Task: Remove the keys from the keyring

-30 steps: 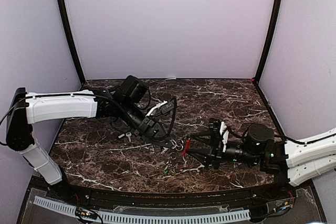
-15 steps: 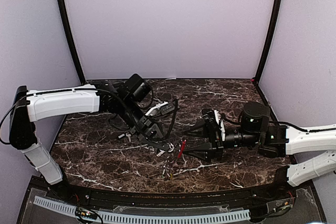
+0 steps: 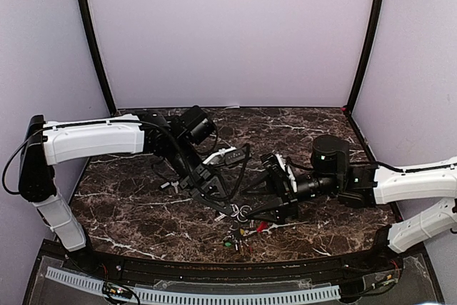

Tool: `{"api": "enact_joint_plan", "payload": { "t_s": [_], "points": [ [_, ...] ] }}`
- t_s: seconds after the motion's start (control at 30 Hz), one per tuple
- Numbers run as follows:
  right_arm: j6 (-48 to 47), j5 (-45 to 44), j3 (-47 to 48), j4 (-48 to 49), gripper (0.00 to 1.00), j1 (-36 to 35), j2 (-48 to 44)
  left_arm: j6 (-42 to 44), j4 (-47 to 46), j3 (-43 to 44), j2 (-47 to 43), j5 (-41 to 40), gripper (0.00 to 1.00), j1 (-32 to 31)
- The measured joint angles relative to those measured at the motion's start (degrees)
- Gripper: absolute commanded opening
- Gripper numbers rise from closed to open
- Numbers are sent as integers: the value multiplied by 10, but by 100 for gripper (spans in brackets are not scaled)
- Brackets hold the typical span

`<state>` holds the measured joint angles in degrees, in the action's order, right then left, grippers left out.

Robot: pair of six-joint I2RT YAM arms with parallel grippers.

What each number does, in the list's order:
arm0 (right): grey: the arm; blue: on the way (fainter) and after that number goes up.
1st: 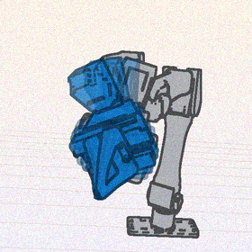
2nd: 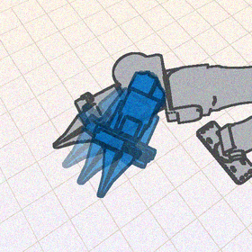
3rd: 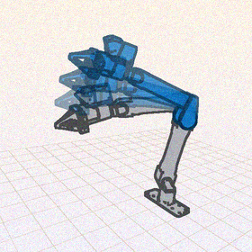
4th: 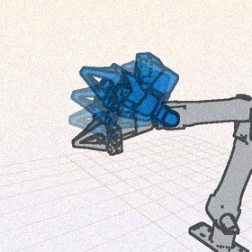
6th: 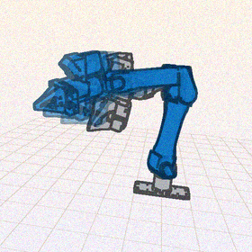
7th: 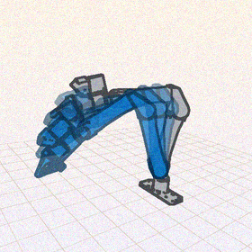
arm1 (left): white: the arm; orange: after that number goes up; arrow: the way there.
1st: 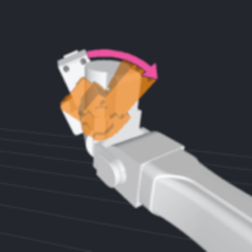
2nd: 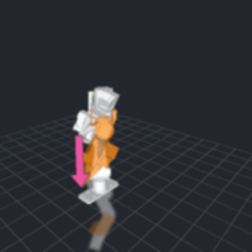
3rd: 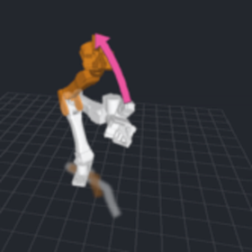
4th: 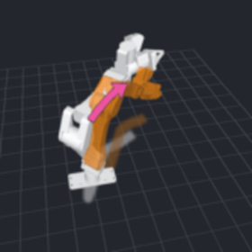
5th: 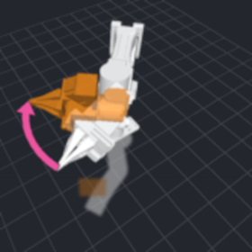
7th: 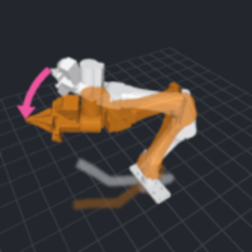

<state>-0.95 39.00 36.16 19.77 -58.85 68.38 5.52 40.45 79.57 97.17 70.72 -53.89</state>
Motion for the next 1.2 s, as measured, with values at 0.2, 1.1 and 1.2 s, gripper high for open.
{"api": "enact_joint_plan", "payload": {
  "t_s": [0.2, 1.1, 1.2],
  "points": [
    [10, 43, 16, 3, 61, 0, 29, 2, 1, 2, 3, 0, 0, 0],
    [57, 84, 14, 56, 0, -4, 70, 3, 1, 2, 3, -7, 0, 0],
    [58, 80, 8, 59, 0, -4, 64, 3, 1, 3, 3, -9, 0, 0]
  ]
}}
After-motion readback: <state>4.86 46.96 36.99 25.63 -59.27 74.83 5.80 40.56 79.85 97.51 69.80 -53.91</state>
